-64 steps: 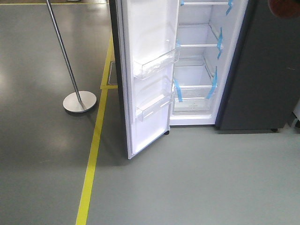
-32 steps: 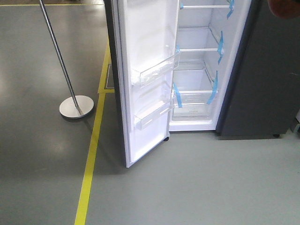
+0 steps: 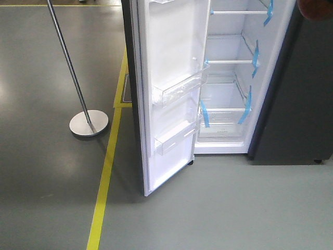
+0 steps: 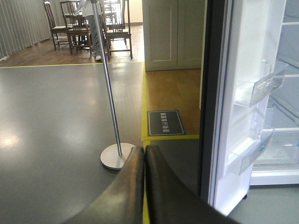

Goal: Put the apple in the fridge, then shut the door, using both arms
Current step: 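Approach the refrigerator shelves, bringing the apple toward the opening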

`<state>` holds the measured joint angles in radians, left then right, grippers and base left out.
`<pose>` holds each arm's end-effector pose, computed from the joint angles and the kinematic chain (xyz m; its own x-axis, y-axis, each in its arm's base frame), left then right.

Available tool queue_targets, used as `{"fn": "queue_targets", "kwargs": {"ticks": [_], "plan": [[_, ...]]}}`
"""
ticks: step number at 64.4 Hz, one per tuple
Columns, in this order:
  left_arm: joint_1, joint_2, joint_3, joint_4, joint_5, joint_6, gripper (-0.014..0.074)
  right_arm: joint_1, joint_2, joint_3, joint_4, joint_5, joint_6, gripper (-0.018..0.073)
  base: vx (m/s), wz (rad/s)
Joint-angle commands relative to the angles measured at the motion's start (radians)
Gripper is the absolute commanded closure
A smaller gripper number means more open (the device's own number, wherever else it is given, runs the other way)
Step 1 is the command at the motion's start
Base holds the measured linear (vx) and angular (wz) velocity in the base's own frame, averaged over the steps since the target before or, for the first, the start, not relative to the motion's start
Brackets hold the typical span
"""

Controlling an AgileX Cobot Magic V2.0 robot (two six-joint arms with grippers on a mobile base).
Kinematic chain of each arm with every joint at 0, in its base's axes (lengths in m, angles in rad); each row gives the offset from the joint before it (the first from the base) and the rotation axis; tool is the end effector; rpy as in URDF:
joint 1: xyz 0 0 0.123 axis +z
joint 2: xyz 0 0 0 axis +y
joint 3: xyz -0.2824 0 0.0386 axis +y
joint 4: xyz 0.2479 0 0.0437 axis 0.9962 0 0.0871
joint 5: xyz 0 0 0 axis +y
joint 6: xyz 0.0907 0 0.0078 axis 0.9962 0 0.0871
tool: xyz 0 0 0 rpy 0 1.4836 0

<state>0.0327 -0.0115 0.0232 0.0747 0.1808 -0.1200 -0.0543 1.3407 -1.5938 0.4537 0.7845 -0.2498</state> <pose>0.0560 0.0031 0.1895 -0.1023 -0.0499 -0.9935 -0.0508 0.9977 -0.0448 0.2833 0.0129 0.4780 -0.3985 0.1001 -0.9117 -0.2021 0.9600 0.1938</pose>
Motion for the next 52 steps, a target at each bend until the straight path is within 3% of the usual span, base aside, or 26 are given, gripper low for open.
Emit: {"fn": "queue_targets", "kwargs": {"ticks": [1,52], "plan": [[-0.004,-0.015,-0.016,-0.001,-0.068,-0.006,0.0602,-0.005,-0.028,-0.033,0.022,-0.073,-0.007,0.0400,0.13,0.05],[-0.004,-0.015,-0.016,-0.001,-0.068,-0.006,0.0602,-0.005,-0.028,-0.033,0.022,-0.073,-0.007,0.0400,0.13,0.02]]}}
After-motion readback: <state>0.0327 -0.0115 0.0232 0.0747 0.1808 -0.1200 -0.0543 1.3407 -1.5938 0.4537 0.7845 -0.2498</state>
